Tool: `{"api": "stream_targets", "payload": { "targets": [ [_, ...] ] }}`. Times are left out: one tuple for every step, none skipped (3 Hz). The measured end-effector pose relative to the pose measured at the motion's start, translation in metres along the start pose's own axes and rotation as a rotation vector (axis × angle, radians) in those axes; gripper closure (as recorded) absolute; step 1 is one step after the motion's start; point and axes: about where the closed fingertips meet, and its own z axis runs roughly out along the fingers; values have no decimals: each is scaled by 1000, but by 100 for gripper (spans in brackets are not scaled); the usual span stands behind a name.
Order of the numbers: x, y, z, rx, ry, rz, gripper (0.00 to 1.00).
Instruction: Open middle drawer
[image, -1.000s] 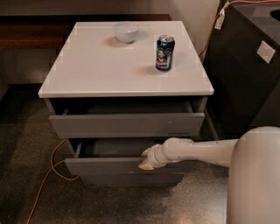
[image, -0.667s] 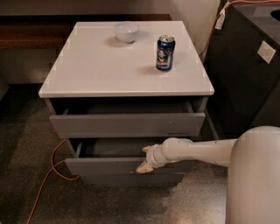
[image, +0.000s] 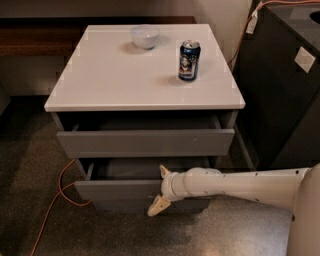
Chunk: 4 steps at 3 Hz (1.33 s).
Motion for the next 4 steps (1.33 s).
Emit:
{"api": "stream_targets", "payload": {
  "targets": [
    [-2,-16,-7,21,-15,26,3],
    [7,-41,-6,19,-23,82,25],
    [13,-69,-8,26,-44,125,49],
    [14,-85,-11,36,-61,146,71]
  ]
}}
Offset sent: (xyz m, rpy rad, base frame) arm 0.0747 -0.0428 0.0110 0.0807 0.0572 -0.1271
